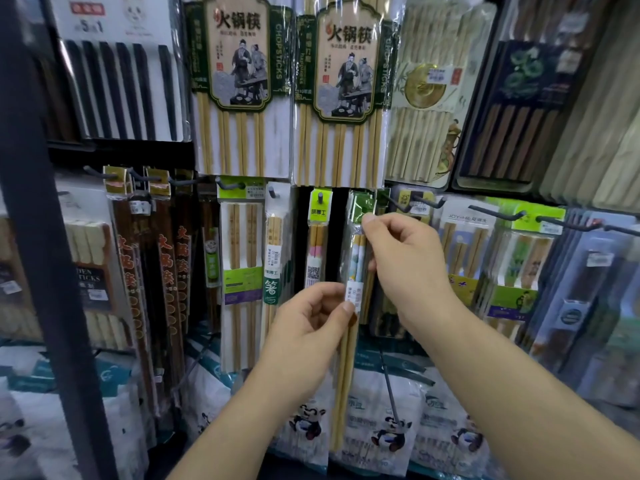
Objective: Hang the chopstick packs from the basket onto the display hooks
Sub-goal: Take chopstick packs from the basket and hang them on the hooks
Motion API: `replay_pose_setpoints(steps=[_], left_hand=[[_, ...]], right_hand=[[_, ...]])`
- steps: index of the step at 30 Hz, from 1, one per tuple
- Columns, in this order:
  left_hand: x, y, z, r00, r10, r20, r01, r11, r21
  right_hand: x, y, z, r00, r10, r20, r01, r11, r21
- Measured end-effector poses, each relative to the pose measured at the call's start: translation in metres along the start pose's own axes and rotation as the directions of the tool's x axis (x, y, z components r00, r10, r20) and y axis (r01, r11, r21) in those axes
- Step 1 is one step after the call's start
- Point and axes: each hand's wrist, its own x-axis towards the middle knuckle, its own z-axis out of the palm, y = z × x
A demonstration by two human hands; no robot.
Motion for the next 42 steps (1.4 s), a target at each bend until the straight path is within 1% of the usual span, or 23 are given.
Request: replay_pose_setpoints(steps=[7,12,23,28,33,36,40,42], left_hand=[[0.003,0.003,0.005,1.000,0.003,0.016,-0.004,0.997,0.071],[0.004,0.003,0.005,1.000,0.008,0.026,-0.011,0.995,0.095],[0.006,-0.001,0.001,0.999,0.044,0.024,-0.047,0.988,0.147],[0.007,0.001,0.002,0.998,0.051,0.024,-0.054,0.990,0.131],[0.005,0.000,0.003,0.999,0.037,0.013,-0.038,0.991,0.125],[0.005,-0.001,0.003,0.999,0.035,0.006,-0.035,0.993,0.114],[0.006,-0.003,0.004,1.000,0.029,0.004,-0.029,0.990,0.140],[0.007,-0.003,0.004,1.000,0.010,-0.006,-0.008,0.979,0.204]], right_hand=[[0.011,0.000,0.003,0.999,0.018,-0.048,-0.018,1.000,0.008],[0.014,0.000,0.007,0.997,-0.021,-0.074,0.020,1.000,-0.008],[0.015,0.001,0.006,0.994,0.019,-0.109,-0.022,1.000,-0.019],[0.016,-0.003,0.006,0.996,-0.010,-0.090,0.008,1.000,-0.027],[0.017,-0.004,0.005,0.999,0.037,-0.036,-0.037,0.999,0.002],[0.017,-0.004,0.004,0.999,0.040,-0.031,-0.040,0.999,0.007],[0.017,-0.002,0.004,0.999,0.028,-0.042,-0.030,0.999,-0.041],[0.017,0.001,0.004,0.999,0.003,-0.049,-0.007,0.997,-0.080]])
